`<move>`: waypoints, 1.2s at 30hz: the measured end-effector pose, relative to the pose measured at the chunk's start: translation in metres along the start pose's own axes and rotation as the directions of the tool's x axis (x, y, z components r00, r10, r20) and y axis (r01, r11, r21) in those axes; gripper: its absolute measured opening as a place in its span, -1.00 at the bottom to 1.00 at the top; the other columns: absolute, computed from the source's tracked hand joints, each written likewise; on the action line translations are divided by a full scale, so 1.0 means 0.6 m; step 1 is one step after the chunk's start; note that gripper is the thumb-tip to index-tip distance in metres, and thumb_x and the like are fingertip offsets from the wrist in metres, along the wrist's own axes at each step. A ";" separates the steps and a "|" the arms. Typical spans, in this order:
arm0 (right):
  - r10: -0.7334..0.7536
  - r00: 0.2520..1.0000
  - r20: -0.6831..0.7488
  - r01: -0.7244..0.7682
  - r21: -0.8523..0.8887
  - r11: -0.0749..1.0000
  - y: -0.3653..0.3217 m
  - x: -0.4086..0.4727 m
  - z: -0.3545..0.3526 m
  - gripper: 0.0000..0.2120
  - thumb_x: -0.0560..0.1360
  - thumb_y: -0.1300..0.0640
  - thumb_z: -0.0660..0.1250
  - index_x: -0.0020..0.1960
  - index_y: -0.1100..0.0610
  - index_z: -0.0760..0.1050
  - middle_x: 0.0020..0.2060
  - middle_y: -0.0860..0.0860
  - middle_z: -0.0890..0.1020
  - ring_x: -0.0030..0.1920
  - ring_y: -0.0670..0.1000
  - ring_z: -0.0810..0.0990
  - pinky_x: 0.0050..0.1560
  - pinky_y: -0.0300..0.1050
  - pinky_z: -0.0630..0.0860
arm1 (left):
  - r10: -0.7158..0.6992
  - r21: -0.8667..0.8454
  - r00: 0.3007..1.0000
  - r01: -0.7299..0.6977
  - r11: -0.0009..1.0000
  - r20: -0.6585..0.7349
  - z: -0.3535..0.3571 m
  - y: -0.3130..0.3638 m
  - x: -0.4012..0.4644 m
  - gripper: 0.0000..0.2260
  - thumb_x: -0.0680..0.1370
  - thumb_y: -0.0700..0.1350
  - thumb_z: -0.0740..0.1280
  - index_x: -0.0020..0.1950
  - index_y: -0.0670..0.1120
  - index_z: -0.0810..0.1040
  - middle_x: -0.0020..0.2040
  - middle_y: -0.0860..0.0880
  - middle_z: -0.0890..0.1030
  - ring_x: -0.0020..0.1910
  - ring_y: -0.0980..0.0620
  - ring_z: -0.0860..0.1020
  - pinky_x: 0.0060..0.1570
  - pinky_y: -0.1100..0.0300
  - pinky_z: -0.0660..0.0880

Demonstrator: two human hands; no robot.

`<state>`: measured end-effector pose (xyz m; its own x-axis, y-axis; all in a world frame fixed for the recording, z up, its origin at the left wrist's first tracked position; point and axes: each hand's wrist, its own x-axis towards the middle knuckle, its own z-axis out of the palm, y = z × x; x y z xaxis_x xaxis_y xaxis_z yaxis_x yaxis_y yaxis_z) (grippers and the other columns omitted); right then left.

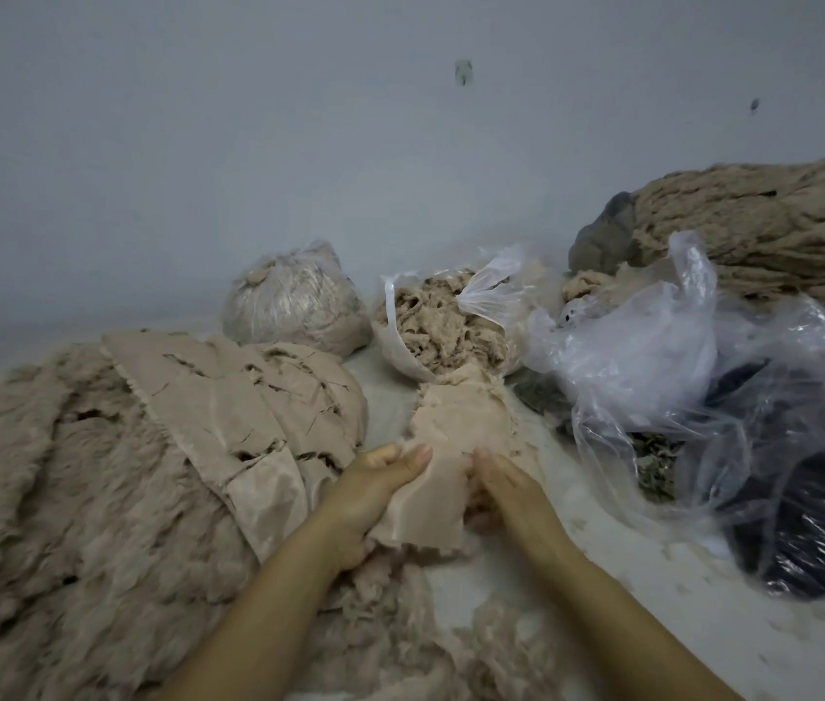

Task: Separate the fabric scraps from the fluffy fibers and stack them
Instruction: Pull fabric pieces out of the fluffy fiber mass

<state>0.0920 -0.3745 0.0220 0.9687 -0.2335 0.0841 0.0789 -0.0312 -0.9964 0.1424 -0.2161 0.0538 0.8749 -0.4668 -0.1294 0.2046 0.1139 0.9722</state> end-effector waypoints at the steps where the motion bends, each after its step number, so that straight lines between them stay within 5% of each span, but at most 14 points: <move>1: -0.031 0.999 0.029 0.030 0.033 0.999 0.002 -0.002 0.006 -0.59 0.37 -0.24 0.25 -0.22 0.14 0.52 -0.38 -0.03 0.55 -0.32 -0.05 0.51 -0.31 -0.19 0.43 | -0.020 0.028 0.999 0.019 0.999 0.035 0.003 -0.002 0.000 -0.69 0.38 -0.03 0.41 0.03 -0.19 0.63 -0.04 -0.24 0.67 -0.14 -0.11 0.62 -0.13 0.10 0.56; 4: -0.088 0.990 -0.109 0.102 0.135 0.986 0.006 0.006 0.011 -0.78 0.48 0.07 0.38 -0.23 0.19 0.49 -0.34 0.07 0.50 -0.28 0.03 0.43 -0.31 -0.19 0.37 | -0.022 0.076 0.997 0.016 0.997 0.069 0.008 0.002 0.004 -0.80 0.40 -0.15 0.43 -0.02 -0.20 0.62 -0.14 -0.16 0.68 -0.23 -0.01 0.65 -0.26 0.21 0.58; 7: -0.101 0.958 -0.269 0.133 0.102 0.986 -0.027 0.046 -0.005 -0.84 0.51 0.17 0.37 -0.24 0.15 0.52 -0.32 0.05 0.55 -0.29 -0.02 0.47 -0.29 -0.23 0.40 | 0.059 0.061 0.992 -0.052 0.997 -0.111 0.004 0.031 0.026 -0.87 0.43 -0.27 0.42 -0.06 -0.16 0.54 -0.21 -0.10 0.61 -0.34 0.04 0.56 -0.37 0.25 0.52; 9: -0.127 0.953 -0.276 0.136 0.015 0.991 -0.059 0.083 -0.021 -0.87 0.53 0.11 0.36 -0.16 0.13 0.57 -0.25 0.04 0.59 -0.26 -0.04 0.50 -0.26 -0.28 0.44 | 0.138 0.017 0.954 -0.139 0.990 -0.267 0.005 0.060 0.049 -0.84 0.48 -0.30 0.39 -0.01 -0.12 0.47 -0.21 -0.06 0.56 -0.33 0.06 0.51 -0.36 0.26 0.53; 11: -0.117 0.955 -0.273 0.070 -0.176 0.982 -0.077 0.113 -0.036 -0.75 0.55 -0.02 0.31 0.06 0.15 0.57 -0.07 0.05 0.61 -0.08 0.03 0.56 0.00 -0.10 0.53 | 0.200 0.042 0.915 -0.197 0.979 -0.351 0.007 0.073 0.066 -0.77 0.51 -0.26 0.38 0.11 -0.10 0.41 -0.10 -0.03 0.51 -0.18 0.05 0.54 -0.12 0.17 0.57; 14: -0.265 0.893 -0.364 0.067 -0.474 0.878 -0.060 0.110 -0.040 -0.81 0.56 -0.04 0.26 0.02 0.07 0.50 -0.08 0.01 0.59 -0.06 0.04 0.55 -0.03 -0.04 0.48 | 0.236 0.316 0.927 -0.139 0.938 -0.293 -0.005 0.049 0.062 -0.77 0.52 -0.16 0.39 0.13 -0.03 0.45 -0.03 0.01 0.52 -0.05 0.01 0.56 -0.04 0.13 0.56; 17: -0.332 0.939 -0.087 0.251 -0.486 0.837 0.003 0.068 -0.019 -0.82 0.58 0.08 0.25 -0.20 -0.03 0.50 -0.30 -0.12 0.58 -0.24 -0.09 0.54 -0.17 -0.15 0.42 | 0.181 0.535 0.981 -0.118 0.837 -0.068 -0.030 0.009 0.040 -0.88 0.52 -0.23 0.37 -0.11 0.00 0.56 -0.16 0.02 0.61 -0.19 0.08 0.57 -0.12 0.23 0.54; 20: -0.216 0.891 0.399 0.424 -0.564 0.708 0.050 0.040 0.002 -0.76 0.64 0.13 0.15 0.18 0.04 0.56 0.09 -0.09 0.60 0.10 -0.11 0.52 0.17 -0.31 0.37 | 0.132 0.751 0.990 -0.129 0.648 0.056 -0.046 -0.004 0.030 -0.82 0.54 -0.27 0.32 -0.13 0.01 0.54 -0.19 0.07 0.60 -0.17 0.12 0.56 0.00 0.21 0.50; 24: -0.081 0.727 0.682 0.603 -0.577 0.551 0.059 0.016 0.005 -0.62 0.66 0.01 0.08 0.41 0.12 0.39 0.42 0.01 0.39 0.41 -0.10 0.29 0.34 -0.47 0.06 | 0.074 0.839 0.996 -0.084 0.538 0.052 -0.072 -0.003 0.014 -0.85 0.57 -0.25 0.27 0.04 -0.04 0.55 -0.01 0.00 0.62 0.05 0.02 0.59 0.17 0.10 0.50; 26: -0.132 0.704 0.697 0.619 -0.512 0.595 0.063 -0.013 -0.010 -0.60 0.62 -0.12 0.12 0.24 0.10 0.55 0.28 -0.04 0.55 0.30 -0.18 0.43 0.31 -0.42 0.23 | 0.028 0.865 0.998 -0.068 0.497 0.062 -0.099 -0.002 -0.001 -0.85 0.58 -0.23 0.28 0.10 -0.06 0.56 0.03 0.01 0.62 0.08 0.03 0.58 0.19 0.14 0.48; 28: -0.235 0.813 0.533 0.522 -0.488 0.700 0.048 -0.041 -0.027 -0.62 0.57 -0.24 0.15 -0.13 -0.08 0.65 -0.15 -0.20 0.67 -0.12 -0.26 0.62 -0.04 -0.38 0.45 | 0.000 0.882 0.993 -0.106 0.460 0.120 -0.122 -0.002 -0.015 -0.86 0.57 -0.18 0.30 0.09 -0.03 0.58 0.01 0.08 0.62 0.07 0.10 0.57 0.10 0.36 0.46; 30: -0.323 0.877 0.356 0.472 -0.508 0.721 0.032 -0.035 -0.022 -0.61 0.56 -0.25 0.15 -0.37 -0.17 0.53 -0.43 -0.25 0.58 -0.38 -0.24 0.56 -0.25 -0.41 0.39 | -0.008 0.870 0.988 -0.131 0.475 0.153 -0.130 -0.002 -0.024 -0.90 0.55 -0.11 0.34 0.05 -0.02 0.61 0.01 0.09 0.63 0.05 0.14 0.57 -0.02 0.50 0.42; 33: -0.289 0.865 0.410 0.496 -0.616 0.612 0.020 0.002 0.029 -0.72 0.63 0.01 0.16 -0.10 0.00 0.61 -0.15 -0.10 0.67 -0.12 -0.12 0.58 -0.01 -0.17 0.46 | -0.066 0.862 0.979 -0.136 0.489 0.192 -0.125 0.000 -0.031 -0.79 0.50 0.07 0.39 0.01 -0.03 0.63 0.01 0.05 0.65 0.02 0.14 0.58 0.07 0.35 0.46; 36: -0.216 0.869 0.445 0.472 -0.618 0.628 0.036 0.013 0.064 -0.72 0.64 0.11 0.15 0.18 0.16 0.59 0.14 0.01 0.62 0.13 -0.04 0.54 0.16 -0.30 0.36 | -0.188 0.872 0.946 -0.153 0.465 0.266 -0.126 0.008 -0.050 -0.58 0.36 0.27 0.42 0.05 0.01 0.63 0.02 0.13 0.63 0.01 0.19 0.56 0.09 0.30 0.45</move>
<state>0.1103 -0.3397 0.0009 0.9297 0.2358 0.2830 0.3616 -0.7308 -0.5789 0.1502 -0.1351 0.0474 0.6720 -0.6961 -0.2528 -0.4218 -0.6403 0.6419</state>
